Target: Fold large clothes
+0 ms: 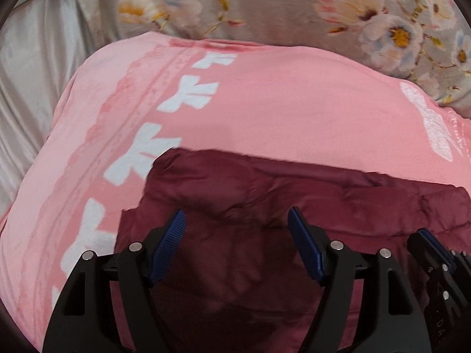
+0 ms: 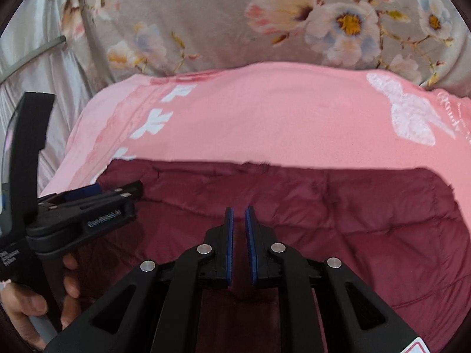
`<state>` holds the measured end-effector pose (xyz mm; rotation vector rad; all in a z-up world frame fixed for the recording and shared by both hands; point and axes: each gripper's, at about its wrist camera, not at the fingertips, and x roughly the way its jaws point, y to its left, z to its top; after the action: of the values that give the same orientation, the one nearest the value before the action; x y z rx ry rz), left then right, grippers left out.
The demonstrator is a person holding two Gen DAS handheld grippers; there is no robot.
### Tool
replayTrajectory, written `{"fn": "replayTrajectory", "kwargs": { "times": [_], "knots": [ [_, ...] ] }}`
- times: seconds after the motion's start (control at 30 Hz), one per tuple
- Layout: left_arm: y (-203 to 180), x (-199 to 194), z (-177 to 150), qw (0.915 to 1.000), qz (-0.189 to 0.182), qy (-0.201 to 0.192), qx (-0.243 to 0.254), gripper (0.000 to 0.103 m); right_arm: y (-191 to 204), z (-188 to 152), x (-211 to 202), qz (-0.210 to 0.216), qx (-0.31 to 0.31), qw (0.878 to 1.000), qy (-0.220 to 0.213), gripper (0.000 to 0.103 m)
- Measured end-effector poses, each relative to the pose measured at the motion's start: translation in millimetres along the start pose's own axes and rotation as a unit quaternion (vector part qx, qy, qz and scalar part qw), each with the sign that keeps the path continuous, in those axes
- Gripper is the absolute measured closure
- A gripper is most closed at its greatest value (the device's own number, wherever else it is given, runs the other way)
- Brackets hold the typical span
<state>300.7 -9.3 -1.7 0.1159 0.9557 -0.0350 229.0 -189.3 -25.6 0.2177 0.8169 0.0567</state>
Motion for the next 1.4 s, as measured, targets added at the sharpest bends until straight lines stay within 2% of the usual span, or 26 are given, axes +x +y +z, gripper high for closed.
{"fn": "replayTrajectory", "kwargs": {
  "times": [0.13, 0.33, 0.53, 0.63, 0.7, 0.73, 0.8, 0.87, 0.97, 1.03, 1.1, 1.17, 1.3, 1.4],
  "knots": [
    [17, 18, -10, 0.9998, 0.0, 0.014, -0.014, 0.032, 4, -14, 21, -0.013, -0.003, 1.0, 0.024, 0.095],
    [10, 29, -19, 0.9998, 0.015, -0.008, -0.008, 0.024, 2, -21, 31, -0.013, 0.0, 0.999, 0.031, 0.097],
    [8, 36, -20, 0.9998, 0.016, -0.001, -0.007, 0.022, 4, -22, 36, -0.018, -0.006, 0.999, 0.039, 0.097],
    [8, 35, -18, 0.9999, 0.014, 0.008, -0.002, 0.022, 1, -18, 28, -0.01, 0.006, 0.999, 0.044, 0.097],
    [17, 27, -13, 0.9998, -0.004, 0.017, -0.009, 0.022, -4, -9, 3, -0.009, 0.017, 1.0, 0.02, 0.097],
    [24, 21, -9, 0.9997, -0.011, 0.013, -0.018, 0.022, -11, -3, -17, -0.03, 0.016, 0.999, -0.008, 0.097],
    [38, 9, 1, 0.9992, -0.018, 0.001, -0.035, 0.022, -30, 8, -39, -0.073, 0.015, 0.997, -0.034, 0.095],
    [45, 7, 11, 0.999, -0.016, -0.002, -0.042, 0.022, -69, 19, -46, -0.117, 0.048, 0.991, -0.032, 0.095],
    [47, 22, 19, 0.9995, -0.002, 0.01, -0.032, 0.021, -126, 17, -39, -0.151, 0.112, 0.982, -0.008, 0.095],
    [45, 36, 16, 0.9993, -0.004, 0.024, -0.027, 0.021, -151, 9, -35, -0.153, 0.138, 0.979, 0.001, 0.099],
    [43, 45, 8, 0.9996, 0.008, 0.017, -0.021, 0.017, -168, 0, -33, -0.137, 0.166, 0.977, 0.002, 0.102],
    [46, 49, 4, 0.9994, 0.006, 0.017, -0.03, 0.013, -171, -6, -28, -0.129, 0.174, 0.976, 0.0, 0.102],
    [58, 56, 2, 0.9974, -0.024, 0.03, -0.061, 0.009, -170, -13, -22, -0.142, 0.162, 0.977, -0.003, 0.102],
    [57, 57, 1, 0.9974, -0.022, 0.028, -0.063, 0.008, -168, -14, -21, -0.145, 0.157, 0.977, -0.007, 0.102]
  ]
}}
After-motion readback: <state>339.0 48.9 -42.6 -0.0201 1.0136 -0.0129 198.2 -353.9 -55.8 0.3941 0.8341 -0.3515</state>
